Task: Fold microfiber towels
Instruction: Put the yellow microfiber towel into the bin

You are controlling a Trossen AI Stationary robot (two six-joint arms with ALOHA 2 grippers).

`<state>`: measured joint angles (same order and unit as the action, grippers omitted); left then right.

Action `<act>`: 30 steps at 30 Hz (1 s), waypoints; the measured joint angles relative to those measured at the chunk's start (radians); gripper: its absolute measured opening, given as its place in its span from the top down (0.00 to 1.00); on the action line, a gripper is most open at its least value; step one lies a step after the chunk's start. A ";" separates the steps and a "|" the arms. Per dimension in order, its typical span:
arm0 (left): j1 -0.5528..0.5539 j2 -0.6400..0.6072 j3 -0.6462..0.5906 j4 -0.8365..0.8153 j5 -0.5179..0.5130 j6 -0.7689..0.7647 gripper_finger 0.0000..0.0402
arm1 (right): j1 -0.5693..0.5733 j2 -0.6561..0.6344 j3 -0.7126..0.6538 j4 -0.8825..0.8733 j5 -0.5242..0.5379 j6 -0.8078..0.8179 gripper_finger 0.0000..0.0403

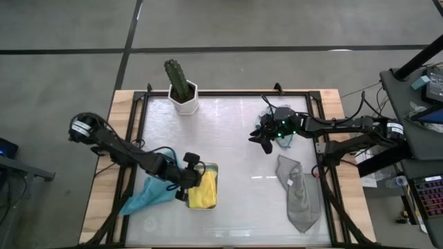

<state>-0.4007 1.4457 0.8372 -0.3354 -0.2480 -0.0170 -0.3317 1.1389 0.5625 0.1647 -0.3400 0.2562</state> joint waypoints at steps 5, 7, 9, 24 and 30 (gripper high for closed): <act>0.027 0.080 -0.017 0.102 -0.003 -0.002 1.00 | 0.000 0.000 0.000 -0.003 0.000 -0.004 0.68; 0.034 0.101 -0.017 0.113 -0.004 -0.001 1.00 | 0.000 0.000 0.000 -0.003 0.000 -0.006 0.68; 0.038 0.104 -0.012 0.102 -0.004 0.002 1.00 | 0.000 0.000 0.000 -0.003 0.000 -0.006 0.68; -0.015 -0.001 0.073 -0.071 0.249 -0.131 1.00 | 0.000 0.000 0.000 -0.014 0.001 -0.006 0.68; -0.052 0.081 0.073 -0.038 0.275 -0.127 1.00 | 0.000 0.000 0.000 -0.027 0.001 -0.006 0.68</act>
<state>-0.4530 1.5263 0.9099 -0.3733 0.0267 -0.1435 -0.3317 1.1389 0.5625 0.1375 -0.3392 0.2504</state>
